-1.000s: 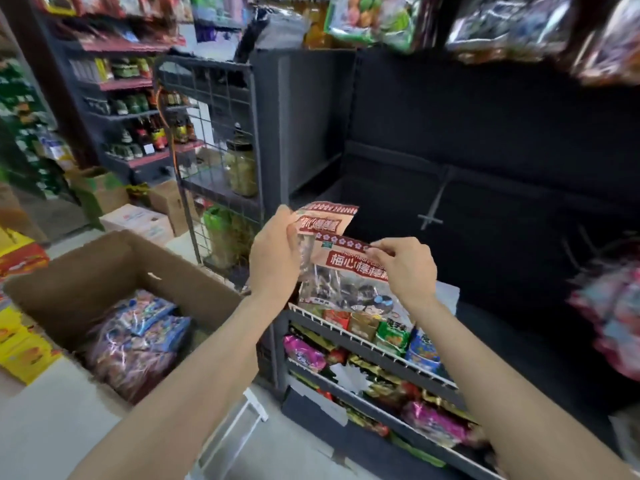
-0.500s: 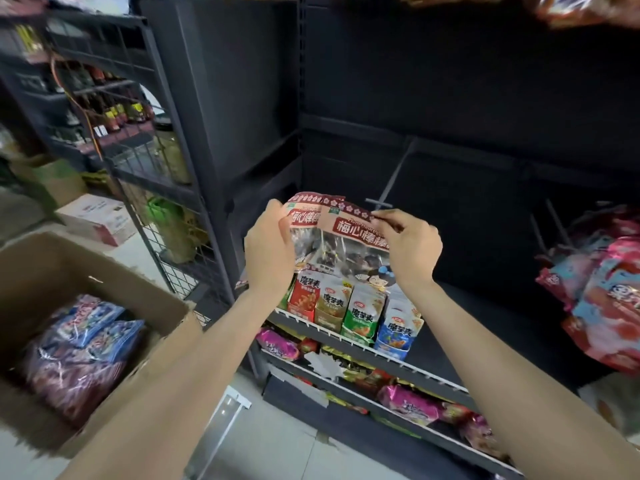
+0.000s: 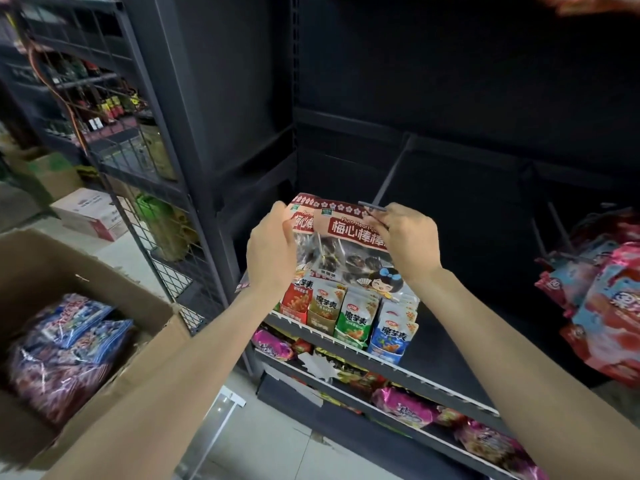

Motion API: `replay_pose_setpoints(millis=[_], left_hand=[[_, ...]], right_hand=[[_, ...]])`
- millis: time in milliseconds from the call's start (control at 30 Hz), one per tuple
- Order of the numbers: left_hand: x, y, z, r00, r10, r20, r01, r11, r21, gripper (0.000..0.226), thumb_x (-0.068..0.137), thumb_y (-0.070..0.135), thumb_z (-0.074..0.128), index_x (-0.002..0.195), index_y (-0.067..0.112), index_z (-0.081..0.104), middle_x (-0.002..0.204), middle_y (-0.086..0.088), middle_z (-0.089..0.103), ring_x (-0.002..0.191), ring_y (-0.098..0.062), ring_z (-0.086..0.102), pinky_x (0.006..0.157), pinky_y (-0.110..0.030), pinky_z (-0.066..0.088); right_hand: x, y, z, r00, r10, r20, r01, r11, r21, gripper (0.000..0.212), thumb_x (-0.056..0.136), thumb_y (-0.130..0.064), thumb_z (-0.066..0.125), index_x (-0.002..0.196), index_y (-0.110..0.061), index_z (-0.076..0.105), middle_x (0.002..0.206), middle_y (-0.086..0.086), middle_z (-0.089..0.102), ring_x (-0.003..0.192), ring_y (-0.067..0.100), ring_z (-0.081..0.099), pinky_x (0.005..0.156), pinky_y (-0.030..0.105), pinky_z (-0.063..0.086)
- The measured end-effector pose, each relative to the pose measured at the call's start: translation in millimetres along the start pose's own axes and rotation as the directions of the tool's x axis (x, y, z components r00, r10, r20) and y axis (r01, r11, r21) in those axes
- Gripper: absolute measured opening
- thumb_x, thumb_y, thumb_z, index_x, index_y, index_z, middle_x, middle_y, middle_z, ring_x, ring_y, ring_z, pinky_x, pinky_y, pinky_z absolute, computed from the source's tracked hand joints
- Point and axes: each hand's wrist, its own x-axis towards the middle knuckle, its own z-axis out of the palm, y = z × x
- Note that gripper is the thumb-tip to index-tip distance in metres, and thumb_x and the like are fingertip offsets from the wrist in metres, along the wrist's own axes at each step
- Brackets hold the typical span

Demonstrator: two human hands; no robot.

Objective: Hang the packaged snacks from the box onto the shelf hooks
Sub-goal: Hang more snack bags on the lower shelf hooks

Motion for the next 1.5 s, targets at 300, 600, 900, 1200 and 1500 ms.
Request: replay_pose_setpoints(millis=[300,600,900,1200,1500], left_hand=[[7.4,16.2,8.9,0.999,0.02,0.044,-0.019,0.999,-0.03,0.011,0.099,0.013,0.041,0.104,0.008,0.049,0.084,-0.001,0.055,0.06,-0.006,0.046,0.048,-0.012,0.028],[18.0,17.0,19.4,0.994,-0.015,0.105,0.023,0.997,-0.075,0.005,0.098,0.016,0.041,0.095,0.014,0.044,0.088,0.0,0.06,0.065,-0.006,0.054,0.05,-0.016,0.035],[11.3,2.5,17.4,0.955,-0.035,0.296,0.112,0.962,-0.25,0.022,0.098,0.015,0.046,0.118,0.011,0.054,0.106,0.003,0.065,0.084,-0.007,0.06,0.065,-0.014,0.047],[-3.0,21.9,19.9,0.862,-0.101,0.497,0.399,0.74,-0.541,0.017,0.096,0.009,0.048,0.106,0.013,0.061,0.101,0.002,0.068,0.089,-0.006,0.063,0.085,-0.022,0.048],[1.1,27.6,29.9,0.915,-0.168,0.366,0.362,0.742,-0.564,0.023,0.096,0.028,0.05,0.098,0.009,0.063,0.091,-0.001,0.071,0.082,-0.006,0.067,0.068,-0.012,0.049]], right_hand=[[13.4,31.4,0.7,0.98,-0.055,0.192,0.111,0.948,-0.3,0.059,0.054,0.01,0.084,0.108,-0.005,0.069,0.079,0.014,0.06,0.06,0.027,0.058,0.049,0.033,0.049],[55.2,44.2,18.4,0.864,0.34,0.37,-0.143,0.872,-0.469,0.07,0.081,0.002,0.062,0.144,-0.009,0.033,0.141,0.019,0.037,0.127,0.034,0.039,0.1,0.045,0.037],[-2.3,28.1,-1.6,0.906,0.339,0.253,-0.402,0.875,0.268,0.042,0.093,-0.004,0.052,0.135,-0.008,0.05,0.149,0.008,0.03,0.132,0.016,0.035,0.106,0.022,0.032],[-19.5,10.4,-32.3,0.823,0.365,0.436,-0.548,0.713,0.438,0.02,0.092,-0.03,0.059,0.087,-0.012,0.067,0.085,-0.002,0.066,0.082,0.015,0.064,0.076,0.041,0.053],[-7.0,2.2,-32.1,0.843,0.411,0.346,-0.528,0.75,0.397,0.024,0.093,-0.03,0.058,0.083,-0.011,0.068,0.078,0.0,0.069,0.073,0.014,0.065,0.069,0.041,0.054]])
